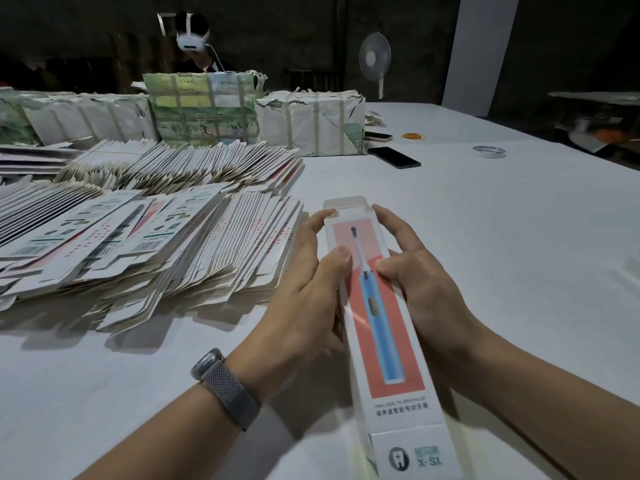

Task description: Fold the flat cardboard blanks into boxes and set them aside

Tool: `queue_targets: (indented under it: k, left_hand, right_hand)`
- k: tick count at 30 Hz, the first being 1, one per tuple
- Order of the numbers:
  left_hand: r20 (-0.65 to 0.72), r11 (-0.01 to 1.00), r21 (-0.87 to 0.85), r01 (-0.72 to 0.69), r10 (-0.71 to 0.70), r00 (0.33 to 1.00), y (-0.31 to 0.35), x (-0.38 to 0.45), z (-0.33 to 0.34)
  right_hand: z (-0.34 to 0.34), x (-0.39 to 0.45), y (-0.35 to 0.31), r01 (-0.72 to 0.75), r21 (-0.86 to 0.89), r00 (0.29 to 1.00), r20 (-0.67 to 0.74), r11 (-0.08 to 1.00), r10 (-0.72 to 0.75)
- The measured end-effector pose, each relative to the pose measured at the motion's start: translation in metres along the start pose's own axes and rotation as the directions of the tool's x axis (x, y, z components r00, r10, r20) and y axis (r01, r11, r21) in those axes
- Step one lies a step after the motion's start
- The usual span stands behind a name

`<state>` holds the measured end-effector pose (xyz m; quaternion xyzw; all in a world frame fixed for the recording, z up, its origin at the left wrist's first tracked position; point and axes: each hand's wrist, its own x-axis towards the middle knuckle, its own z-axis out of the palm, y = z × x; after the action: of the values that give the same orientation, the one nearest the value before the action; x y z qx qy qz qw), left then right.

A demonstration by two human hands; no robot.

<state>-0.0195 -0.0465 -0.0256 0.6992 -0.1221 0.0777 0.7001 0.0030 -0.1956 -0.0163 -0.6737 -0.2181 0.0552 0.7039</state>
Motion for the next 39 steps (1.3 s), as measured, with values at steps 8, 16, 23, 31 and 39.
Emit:
queue_targets:
  k: [8,16,23,31,39]
  left_hand:
    - [0.003,1.0,-0.001,-0.011,0.011,1.0,-0.003,0.003,-0.001]
    - [0.111,0.982,0.149,-0.119,0.104,0.988,-0.01,0.002,0.003]
    - [0.085,0.983,0.142,-0.113,0.102,0.991,-0.008,-0.001,0.003]
    - [0.079,0.992,0.087,-0.094,0.087,0.993,-0.006,-0.001,0.007]
    - [0.089,0.999,0.047,0.013,-0.017,0.996,-0.011,0.002,0.002]
  right_hand:
    - [-0.002,0.002,0.0,-0.026,-0.019,0.999,-0.028,0.999,0.026]
    - [-0.001,0.0,0.002,-0.027,-0.053,0.987,-0.159,0.998,0.018]
    - [-0.002,0.002,0.003,0.045,-0.019,0.981,-0.19,0.999,-0.047]
    - [-0.002,0.003,0.003,0.058,0.07,0.977,-0.21,0.996,-0.042]
    - [-0.004,0.001,-0.001,0.033,0.011,0.987,-0.158,0.999,-0.031]
